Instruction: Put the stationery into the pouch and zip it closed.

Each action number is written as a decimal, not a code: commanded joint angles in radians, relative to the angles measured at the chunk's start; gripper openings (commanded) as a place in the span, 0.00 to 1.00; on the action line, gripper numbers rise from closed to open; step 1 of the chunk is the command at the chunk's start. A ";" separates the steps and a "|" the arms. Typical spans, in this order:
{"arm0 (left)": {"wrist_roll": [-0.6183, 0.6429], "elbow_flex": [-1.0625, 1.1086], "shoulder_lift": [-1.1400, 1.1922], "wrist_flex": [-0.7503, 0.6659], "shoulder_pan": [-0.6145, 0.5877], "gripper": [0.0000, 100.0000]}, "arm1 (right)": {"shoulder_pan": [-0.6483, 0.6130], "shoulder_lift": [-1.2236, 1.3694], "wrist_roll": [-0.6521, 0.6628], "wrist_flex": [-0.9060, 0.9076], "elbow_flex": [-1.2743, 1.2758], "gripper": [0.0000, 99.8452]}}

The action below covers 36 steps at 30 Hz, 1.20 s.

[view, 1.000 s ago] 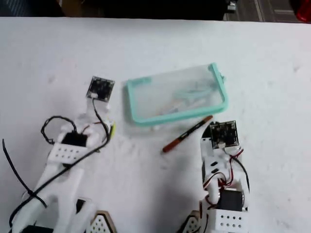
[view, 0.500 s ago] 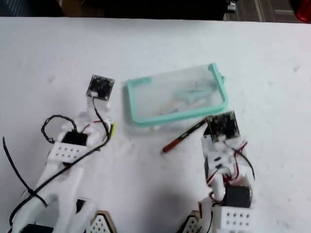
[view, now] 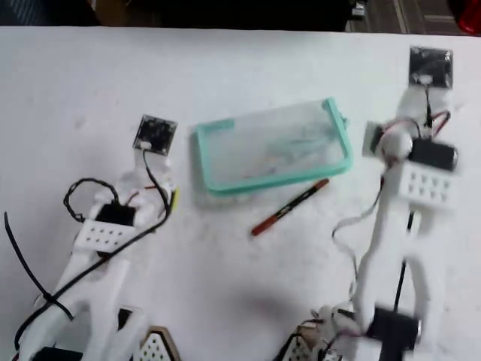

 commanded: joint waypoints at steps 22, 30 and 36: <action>-0.005 -0.020 -0.002 -0.054 0.047 0.10 | -0.159 0.895 0.173 0.453 -0.789 0.02; -0.005 -0.020 -0.002 -0.054 0.047 0.10 | -0.278 0.848 0.256 0.568 -0.667 0.02; -0.005 -0.020 -0.001 -0.054 0.047 0.10 | -0.435 0.624 0.290 0.562 -0.427 0.02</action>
